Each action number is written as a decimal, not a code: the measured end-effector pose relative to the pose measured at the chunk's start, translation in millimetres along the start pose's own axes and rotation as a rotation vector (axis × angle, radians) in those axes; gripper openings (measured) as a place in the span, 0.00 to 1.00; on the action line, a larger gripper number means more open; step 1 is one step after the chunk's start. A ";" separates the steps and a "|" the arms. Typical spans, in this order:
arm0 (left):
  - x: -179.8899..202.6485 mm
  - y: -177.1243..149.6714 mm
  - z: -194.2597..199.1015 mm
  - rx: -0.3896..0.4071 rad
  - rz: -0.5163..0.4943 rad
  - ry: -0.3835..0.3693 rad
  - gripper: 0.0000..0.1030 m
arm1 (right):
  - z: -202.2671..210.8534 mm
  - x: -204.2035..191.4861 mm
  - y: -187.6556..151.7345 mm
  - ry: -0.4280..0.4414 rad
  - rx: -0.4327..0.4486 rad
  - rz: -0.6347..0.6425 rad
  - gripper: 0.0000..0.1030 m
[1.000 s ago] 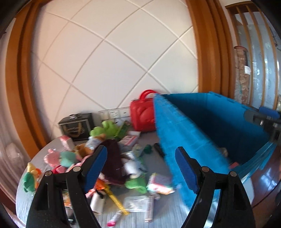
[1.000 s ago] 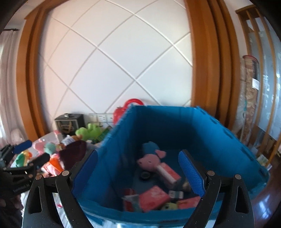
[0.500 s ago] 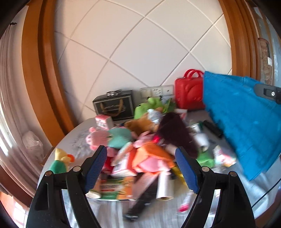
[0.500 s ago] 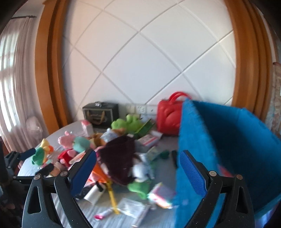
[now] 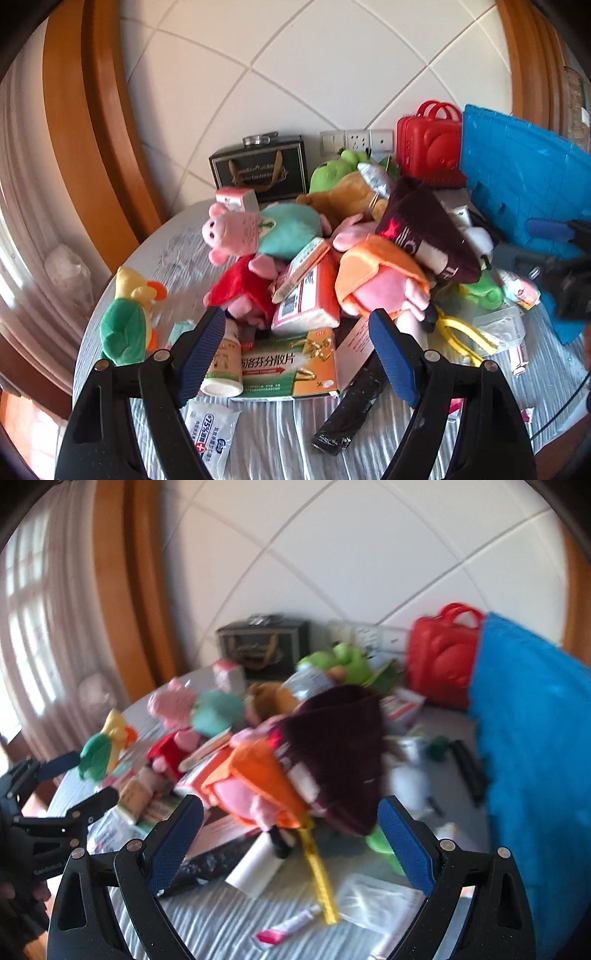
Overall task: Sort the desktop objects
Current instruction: 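Withdraw both tools from the bin back toward the pile, then grasp the red-white ointment box with the left tool while the right tool grasps the orange-dressed pink pig plush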
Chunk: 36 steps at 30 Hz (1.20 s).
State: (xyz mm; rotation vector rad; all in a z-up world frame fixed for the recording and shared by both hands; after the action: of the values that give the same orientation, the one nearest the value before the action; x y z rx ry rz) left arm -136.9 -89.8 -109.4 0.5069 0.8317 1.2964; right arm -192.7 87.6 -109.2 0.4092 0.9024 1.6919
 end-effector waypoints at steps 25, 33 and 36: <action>-55.2 -3.2 -99.0 -0.059 0.017 -0.076 0.77 | -162.9 -22.6 -3.7 -0.036 -0.214 -0.216 0.96; -47.1 24.5 -162.5 -0.041 -0.176 -0.218 0.77 | -171.9 -14.4 1.1 -0.027 -0.241 -0.277 0.97; -47.9 26.7 -183.8 -0.050 -0.258 -0.254 0.76 | -172.2 -13.7 1.3 -0.026 -0.247 -0.278 0.97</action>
State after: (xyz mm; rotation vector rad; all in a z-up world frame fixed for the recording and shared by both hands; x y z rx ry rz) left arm -298.6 -151.8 -191.8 0.4954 0.6278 0.9890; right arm -305.3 13.6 -217.4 0.1315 0.6857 1.5135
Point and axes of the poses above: each gripper's, at about its wrist camera, not at the fingertips, and z roughly against the way its jaws point, x to its right, y to its top, the point moved 4 cm from there along -z, roughly the way its jaws point, and after that the axes turned 9 degrees about -z, right-handed, at the moved point
